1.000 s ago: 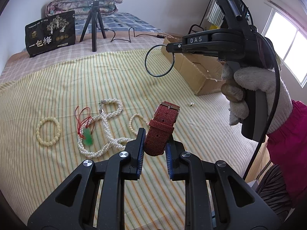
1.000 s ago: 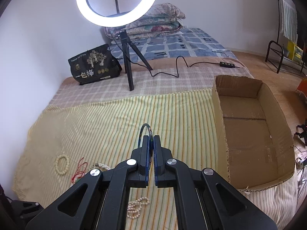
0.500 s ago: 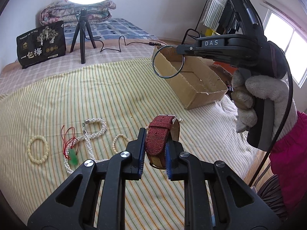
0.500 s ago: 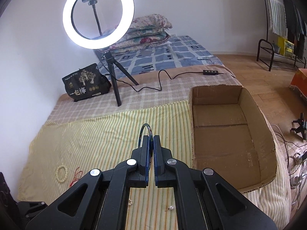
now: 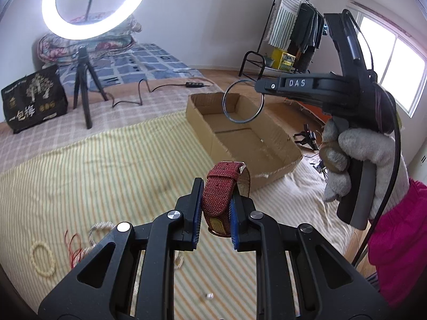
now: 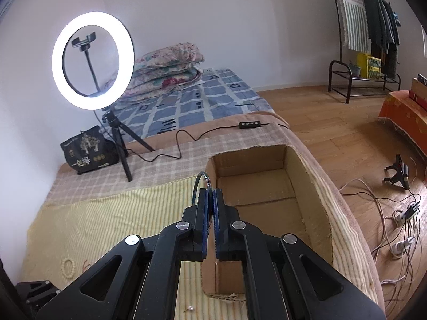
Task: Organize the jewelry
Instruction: 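Carry the ring and strap into the cardboard box and open both grippers, then move both tools back over the jewelry on the bed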
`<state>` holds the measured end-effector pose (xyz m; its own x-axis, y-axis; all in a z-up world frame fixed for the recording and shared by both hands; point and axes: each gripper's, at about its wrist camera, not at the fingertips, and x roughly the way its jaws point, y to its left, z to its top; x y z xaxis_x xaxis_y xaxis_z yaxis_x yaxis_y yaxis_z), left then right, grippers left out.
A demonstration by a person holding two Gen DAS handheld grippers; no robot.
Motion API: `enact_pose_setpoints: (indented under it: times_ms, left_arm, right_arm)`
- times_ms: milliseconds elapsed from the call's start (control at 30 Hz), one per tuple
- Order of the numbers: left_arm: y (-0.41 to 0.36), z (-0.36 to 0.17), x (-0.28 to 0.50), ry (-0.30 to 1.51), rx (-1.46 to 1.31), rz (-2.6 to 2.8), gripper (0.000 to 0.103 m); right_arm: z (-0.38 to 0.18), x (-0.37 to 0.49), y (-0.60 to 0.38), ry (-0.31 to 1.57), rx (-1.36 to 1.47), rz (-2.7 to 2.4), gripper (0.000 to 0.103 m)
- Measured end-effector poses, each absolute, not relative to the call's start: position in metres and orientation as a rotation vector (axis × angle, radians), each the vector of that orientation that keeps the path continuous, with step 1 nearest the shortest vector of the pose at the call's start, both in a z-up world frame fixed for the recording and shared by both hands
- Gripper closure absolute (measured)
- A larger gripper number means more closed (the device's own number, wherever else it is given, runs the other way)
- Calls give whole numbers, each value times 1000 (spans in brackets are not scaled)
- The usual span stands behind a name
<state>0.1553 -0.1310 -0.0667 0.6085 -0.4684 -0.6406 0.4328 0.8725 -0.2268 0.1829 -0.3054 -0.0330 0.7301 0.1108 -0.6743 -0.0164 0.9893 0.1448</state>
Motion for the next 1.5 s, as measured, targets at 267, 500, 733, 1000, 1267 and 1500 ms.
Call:
enact_pose_setpoints:
  times_ms: [267, 500, 733, 1000, 1267, 1500]
  left_arm:
    - [-173, -69, 191, 754, -64, -562, 87]
    - [-204, -77, 221, 803, -123, -585, 87]
    - [-224, -88, 227, 821, -107, -596, 87]
    - [-226, -92, 230, 822, -99, -583, 75]
    - [-214, -80, 225, 781, -107, -555, 49]
    - [-195, -65, 220, 760, -97, -528, 49]
  right_arm:
    - [-43, 200, -342, 769, 154, -6, 101]
    - [-58, 211, -362, 794, 166, -57, 101]
    - [-67, 215, -375, 813, 200, -76, 101]
    - [-64, 216, -371, 811, 205, -56, 101]
    - [-52, 211, -369, 778, 195, -78, 70]
    - [-34, 204, -365, 746, 195, -70, 70]
